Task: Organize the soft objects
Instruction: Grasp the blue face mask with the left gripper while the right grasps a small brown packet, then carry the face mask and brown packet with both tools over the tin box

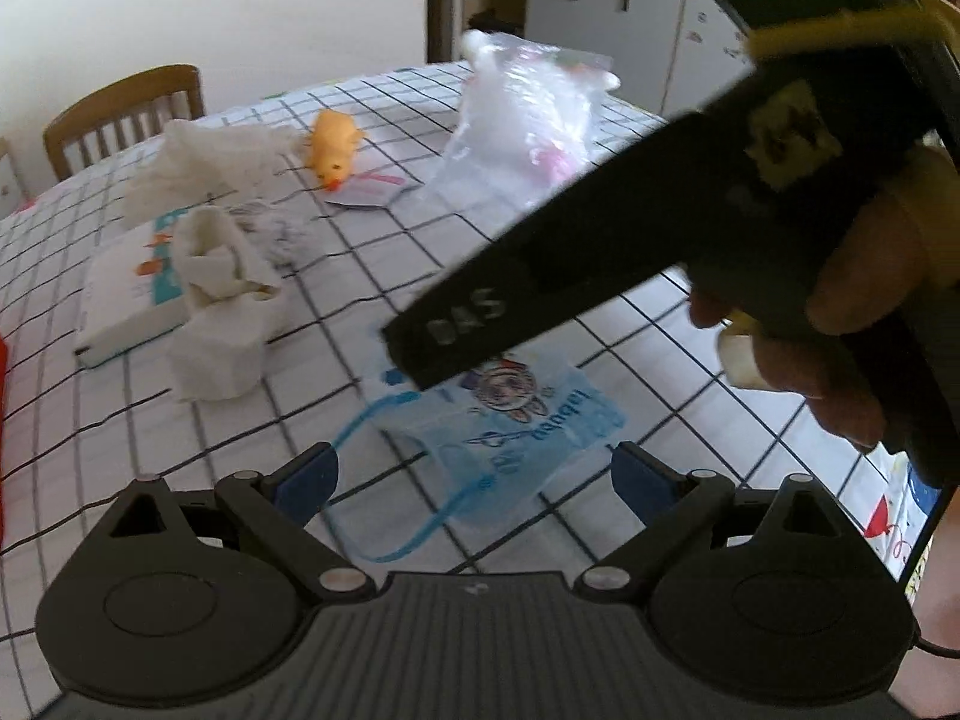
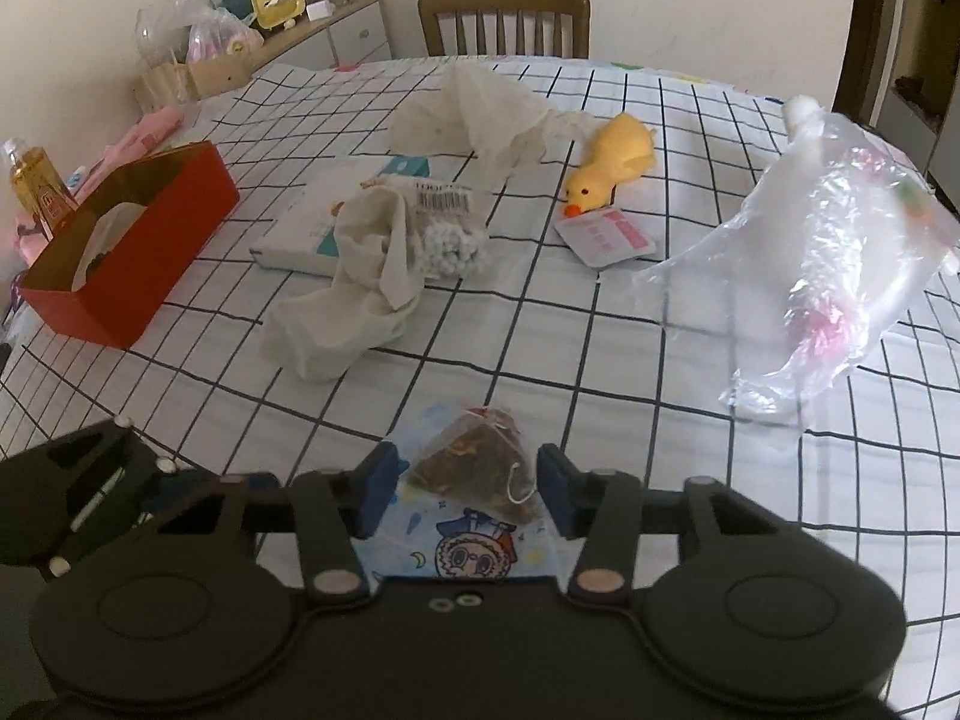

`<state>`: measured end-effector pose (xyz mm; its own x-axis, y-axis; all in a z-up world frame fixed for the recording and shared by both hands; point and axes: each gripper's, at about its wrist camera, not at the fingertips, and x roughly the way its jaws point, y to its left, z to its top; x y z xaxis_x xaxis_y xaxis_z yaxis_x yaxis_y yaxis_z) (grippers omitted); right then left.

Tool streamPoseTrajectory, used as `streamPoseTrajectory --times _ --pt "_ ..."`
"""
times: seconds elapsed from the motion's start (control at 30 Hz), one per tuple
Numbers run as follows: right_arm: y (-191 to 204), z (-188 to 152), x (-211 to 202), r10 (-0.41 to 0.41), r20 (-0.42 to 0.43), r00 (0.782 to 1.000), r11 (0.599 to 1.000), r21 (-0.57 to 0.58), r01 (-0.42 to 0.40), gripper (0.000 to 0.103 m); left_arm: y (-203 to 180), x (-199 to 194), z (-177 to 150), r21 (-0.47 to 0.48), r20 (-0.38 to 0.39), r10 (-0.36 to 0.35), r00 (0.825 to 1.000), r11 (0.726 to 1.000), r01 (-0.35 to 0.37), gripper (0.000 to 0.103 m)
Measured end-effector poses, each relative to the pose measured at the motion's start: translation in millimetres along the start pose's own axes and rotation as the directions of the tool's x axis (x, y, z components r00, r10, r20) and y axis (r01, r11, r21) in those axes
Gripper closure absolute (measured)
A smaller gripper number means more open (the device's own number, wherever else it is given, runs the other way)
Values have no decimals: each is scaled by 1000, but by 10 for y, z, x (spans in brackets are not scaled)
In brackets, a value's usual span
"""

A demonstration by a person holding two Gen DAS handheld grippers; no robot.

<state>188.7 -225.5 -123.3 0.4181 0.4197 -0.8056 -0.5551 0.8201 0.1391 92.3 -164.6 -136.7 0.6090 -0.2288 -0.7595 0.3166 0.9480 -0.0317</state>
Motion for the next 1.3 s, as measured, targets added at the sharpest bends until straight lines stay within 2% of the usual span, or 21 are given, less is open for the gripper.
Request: streamPoseTrajectory --times 0.1,0.2,0.27,0.33,0.47,0.6,0.8,1.0,1.3 --pt "-1 -4 27 10 -10 1000 1000 -6 -10 60 -68 46 0 23 -14 -21 1000 999 21 7" --pt "-9 -8 38 18 -17 1000 1000 -12 -18 65 -99 102 -10 34 -43 -33 999 999 34 21" --pt "-17 -3 44 21 -18 1000 1000 -12 -21 67 -118 102 -6 50 -38 -21 999 999 23 26" --pt "-27 2 49 24 -20 1000 1000 -13 -24 70 -119 103 5 50 -36 -16 999 999 18 38" --pt "-42 5 39 20 -14 1000 1000 -11 -20 78 -84 95 36 36 -36 -8 999 999 9 51" --pt "-66 8 12 21 -6 1000 1000 -2 -21 88 -20 82 66 11 -37 -16 999 1000 17 72" --pt "-86 7 -84 7 17 1000 1000 21 -7 99 97 58 88 -33 -41 -31 999 999 30 90" --pt "-99 28 -278 12 48 999 999 31 -14 102 221 -54 80 -50 -17 -9 1000 999 8 95" --pt "74 106 -622 45 99 994 999 1 -46 102 562 -417 119 -121 37 56 998 991 -51 95"
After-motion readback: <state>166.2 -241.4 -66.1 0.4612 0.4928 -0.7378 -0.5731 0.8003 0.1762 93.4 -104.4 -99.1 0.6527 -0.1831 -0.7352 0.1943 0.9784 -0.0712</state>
